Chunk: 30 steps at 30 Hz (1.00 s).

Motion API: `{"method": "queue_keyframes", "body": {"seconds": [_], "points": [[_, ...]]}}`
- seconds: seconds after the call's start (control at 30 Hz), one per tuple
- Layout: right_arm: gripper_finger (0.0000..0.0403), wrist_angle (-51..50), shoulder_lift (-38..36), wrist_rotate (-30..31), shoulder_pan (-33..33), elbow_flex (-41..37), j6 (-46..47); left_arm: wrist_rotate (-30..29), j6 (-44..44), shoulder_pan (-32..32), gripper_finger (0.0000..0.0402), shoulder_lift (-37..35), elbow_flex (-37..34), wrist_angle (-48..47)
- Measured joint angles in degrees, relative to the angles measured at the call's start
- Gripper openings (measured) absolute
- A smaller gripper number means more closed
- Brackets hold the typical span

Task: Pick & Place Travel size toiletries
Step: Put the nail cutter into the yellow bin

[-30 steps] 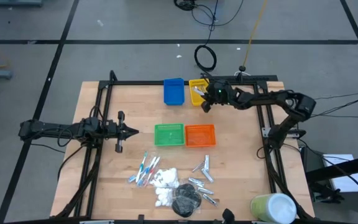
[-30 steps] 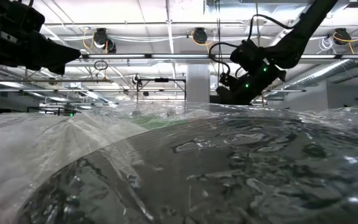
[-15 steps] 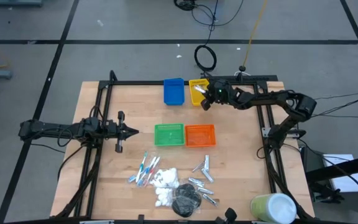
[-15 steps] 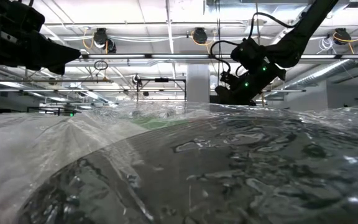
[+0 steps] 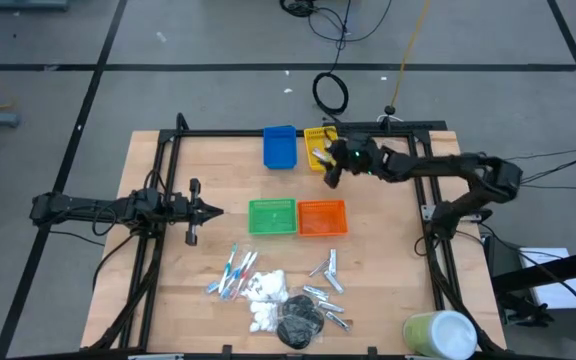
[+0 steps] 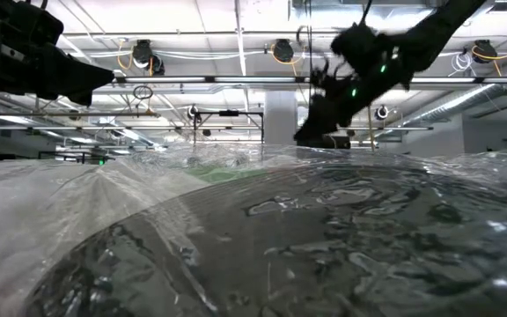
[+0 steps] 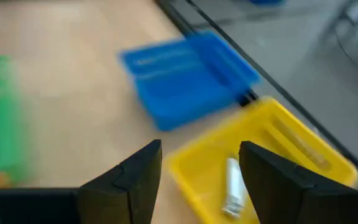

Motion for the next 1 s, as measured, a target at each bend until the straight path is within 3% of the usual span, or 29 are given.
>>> {"method": "queue_keyframes", "body": {"seconds": [0.27,0.5,0.8,1.0], "points": [[0.0204,-11.85,-13.67,6.46,24.47,0.02,-1.18,0.0,0.0,0.0,0.0005,0.0,0.0,0.02],[0.0203,-22.91,-10.96,7.84,43.02,-0.03,3.6,0.01,0.0,0.0,0.0005,0.0,0.0,0.0],[0.0203,-24.74,4.1,3.55,46.7,-1.22,5.04,0.01,0.0,-0.01,0.0006,0.0,0.0,0.02],[0.0203,-25.0,8.01,3.0,46.64,-1.22,3.03,0.02,0.0,-0.02,0.0005,0.01,0.0,0.0]]}}
